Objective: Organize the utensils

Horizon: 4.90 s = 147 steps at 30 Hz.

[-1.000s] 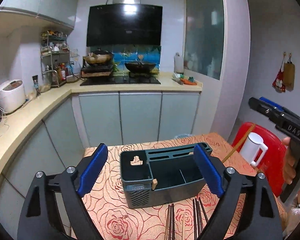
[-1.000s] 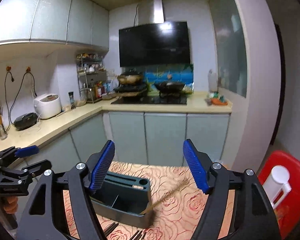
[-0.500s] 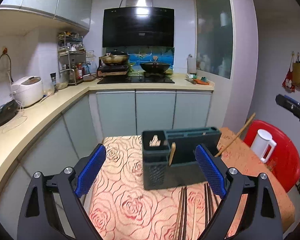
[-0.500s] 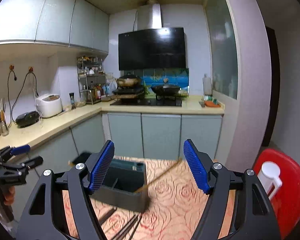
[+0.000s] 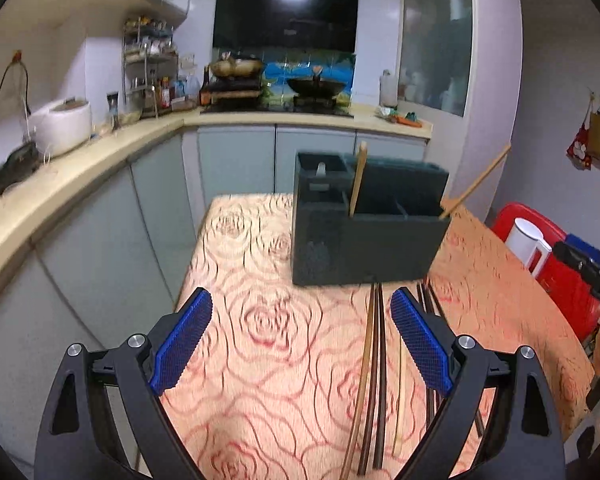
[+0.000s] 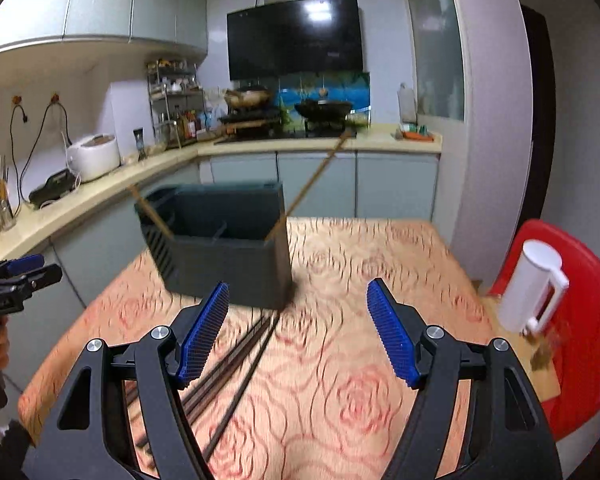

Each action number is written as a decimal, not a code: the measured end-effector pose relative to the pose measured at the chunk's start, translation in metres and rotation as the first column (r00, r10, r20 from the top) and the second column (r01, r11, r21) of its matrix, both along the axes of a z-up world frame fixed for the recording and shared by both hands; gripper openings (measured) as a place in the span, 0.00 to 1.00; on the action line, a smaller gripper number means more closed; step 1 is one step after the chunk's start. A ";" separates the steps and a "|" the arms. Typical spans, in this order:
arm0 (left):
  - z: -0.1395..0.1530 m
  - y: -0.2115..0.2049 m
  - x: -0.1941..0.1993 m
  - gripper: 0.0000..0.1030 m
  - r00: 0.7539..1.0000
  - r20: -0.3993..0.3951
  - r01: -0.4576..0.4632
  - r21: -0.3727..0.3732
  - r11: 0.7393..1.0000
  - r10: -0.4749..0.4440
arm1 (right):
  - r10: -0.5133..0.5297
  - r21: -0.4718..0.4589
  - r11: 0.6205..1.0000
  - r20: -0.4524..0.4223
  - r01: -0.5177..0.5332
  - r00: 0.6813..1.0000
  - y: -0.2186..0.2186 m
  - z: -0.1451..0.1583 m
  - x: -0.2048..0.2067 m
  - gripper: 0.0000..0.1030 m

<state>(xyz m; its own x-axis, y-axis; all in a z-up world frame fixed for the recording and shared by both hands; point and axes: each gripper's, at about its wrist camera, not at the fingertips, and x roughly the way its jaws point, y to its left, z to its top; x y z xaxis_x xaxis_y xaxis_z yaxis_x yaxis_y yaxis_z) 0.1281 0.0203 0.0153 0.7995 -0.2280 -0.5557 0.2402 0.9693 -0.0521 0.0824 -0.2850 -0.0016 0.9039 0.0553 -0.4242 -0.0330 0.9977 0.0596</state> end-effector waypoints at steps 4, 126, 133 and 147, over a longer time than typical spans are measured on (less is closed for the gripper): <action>-0.021 0.004 -0.016 0.85 1.000 -0.019 -0.005 0.021 1.000 0.005 | 0.007 -0.007 1.000 -0.029 -0.007 1.000 0.007 -0.019 -0.017 0.67; 0.002 -0.005 -0.085 0.00 0.985 0.120 0.116 0.045 0.992 -0.121 | 0.068 0.068 0.995 0.060 -0.072 0.996 0.004 0.004 -0.067 0.05; 0.000 0.002 -0.083 0.00 0.989 0.099 0.107 0.032 0.994 -0.109 | 0.091 0.066 0.994 0.024 -0.093 0.996 0.001 -0.010 -0.068 0.05; -0.085 0.035 -0.080 0.33 0.993 -0.110 0.052 0.071 0.996 -0.044 | 0.112 0.073 0.992 -0.116 -0.104 0.987 0.001 -0.070 -0.079 0.32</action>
<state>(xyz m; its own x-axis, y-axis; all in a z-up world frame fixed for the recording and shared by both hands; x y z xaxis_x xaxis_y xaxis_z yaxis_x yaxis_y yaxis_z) 0.0476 0.0549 -0.0693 0.7230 -0.2198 -0.6550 0.2829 0.9591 -0.0095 0.0036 -0.2837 -0.0718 0.8339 0.1812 -0.5213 -0.1286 0.9824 0.1357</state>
